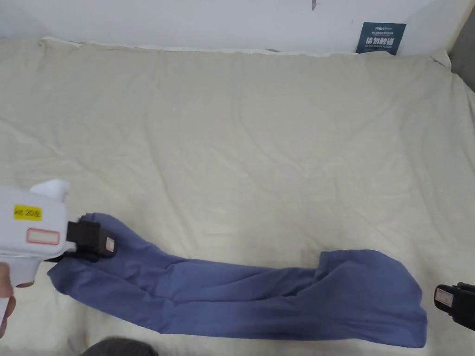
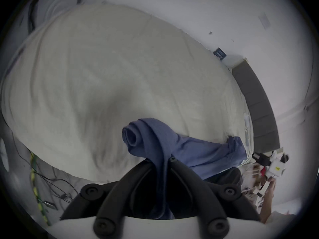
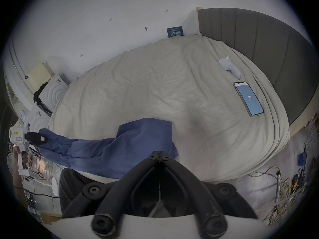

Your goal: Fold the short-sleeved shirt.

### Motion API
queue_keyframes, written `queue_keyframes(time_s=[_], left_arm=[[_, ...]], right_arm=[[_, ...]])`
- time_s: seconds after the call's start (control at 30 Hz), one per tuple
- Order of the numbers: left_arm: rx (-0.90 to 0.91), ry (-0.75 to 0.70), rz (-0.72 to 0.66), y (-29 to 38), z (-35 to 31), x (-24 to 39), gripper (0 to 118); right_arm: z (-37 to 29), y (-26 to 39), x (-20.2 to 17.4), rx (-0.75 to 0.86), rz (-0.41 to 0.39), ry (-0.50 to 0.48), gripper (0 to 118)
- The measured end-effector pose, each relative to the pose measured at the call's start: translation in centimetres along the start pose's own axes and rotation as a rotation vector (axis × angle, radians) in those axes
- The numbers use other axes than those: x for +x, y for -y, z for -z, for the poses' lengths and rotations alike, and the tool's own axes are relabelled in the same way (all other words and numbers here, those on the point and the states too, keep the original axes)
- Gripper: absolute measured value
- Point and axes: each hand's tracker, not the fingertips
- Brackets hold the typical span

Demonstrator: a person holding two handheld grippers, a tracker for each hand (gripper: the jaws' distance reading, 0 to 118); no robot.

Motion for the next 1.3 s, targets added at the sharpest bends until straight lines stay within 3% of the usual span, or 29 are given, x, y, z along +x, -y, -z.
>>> queue_keyframes(time_s=[0.1,0.23,0.37,0.4,0.43,0.47,0.5,0.53,0.6,0.63,0.73,0.83,0.87,0.93,1.03,1.13,1.3], left_arm=[[-0.052,-0.069,0.087,-0.1,1.3,5.0,5],[-0.148,-0.006,0.168,0.4,5.4,11.7,5],[-0.161,-0.156,0.284,2.0,11.7,17.9,6],[-0.176,-0.184,0.297,2.6,13.9,19.2,14],[-0.169,-0.180,0.329,3.5,15.4,20.5,44],[-0.177,-0.118,0.351,4.4,17.1,21.8,102],[-0.206,-0.058,0.366,5.0,18.6,22.6,118],[-0.143,0.053,0.327,5.6,19.4,23.8,112],[-0.246,0.129,0.248,5.7,20.3,24.3,108],[-0.246,0.128,0.196,5.7,19.9,23.9,108],[-0.207,0.143,0.213,4.8,16.5,21.6,104],[-0.095,-0.012,0.263,4.1,12.2,17.0,18],[-0.050,-0.114,0.240,4.1,11.4,15.3,0],[-0.001,-0.316,0.256,3.9,10.0,12.4,0],[-0.071,-0.605,0.291,3.4,12.4,9.4,0],[-0.138,-0.686,0.290,4.9,15.8,10.0,0],[-0.131,-0.705,0.610,10.1,21.4,20.4,0]], right_arm=[[-1.3,0.5,-0.1,0.016,-0.019,-0.012,0],[-2.6,1.4,0.0,0.035,-0.033,-0.026,0],[-3.1,2.3,0.3,0.040,-0.036,-0.038,0],[-3.0,2.5,0.4,0.036,-0.029,-0.046,0],[-2.9,2.7,0.6,0.028,-0.023,-0.051,0],[-2.8,2.9,0.6,0.020,-0.017,-0.048,0],[-2.7,3.1,0.7,0.013,-0.014,-0.045,0],[-2.6,3.2,0.9,0.006,-0.014,-0.045,0],[-2.3,3.4,1.4,-0.006,-0.009,-0.028,0],[-2.4,3.4,1.6,-0.005,-0.008,-0.028,0],[-2.5,3.3,1.6,0.000,-0.001,-0.037,0],[-2.1,3.2,1.4,-0.002,-0.003,-0.048,0],[-2.0,3.2,1.3,-0.002,-0.003,-0.059,0],[-1.7,3.2,0.9,-0.007,-0.003,-0.076,0],[-1.3,3.2,0.5,-0.016,-0.001,-0.107,0],[-1.3,3.4,0.3,-0.021,-0.001,-0.124,0],[-1.8,3.7,0.9,-0.027,0.012,-0.107,0]])
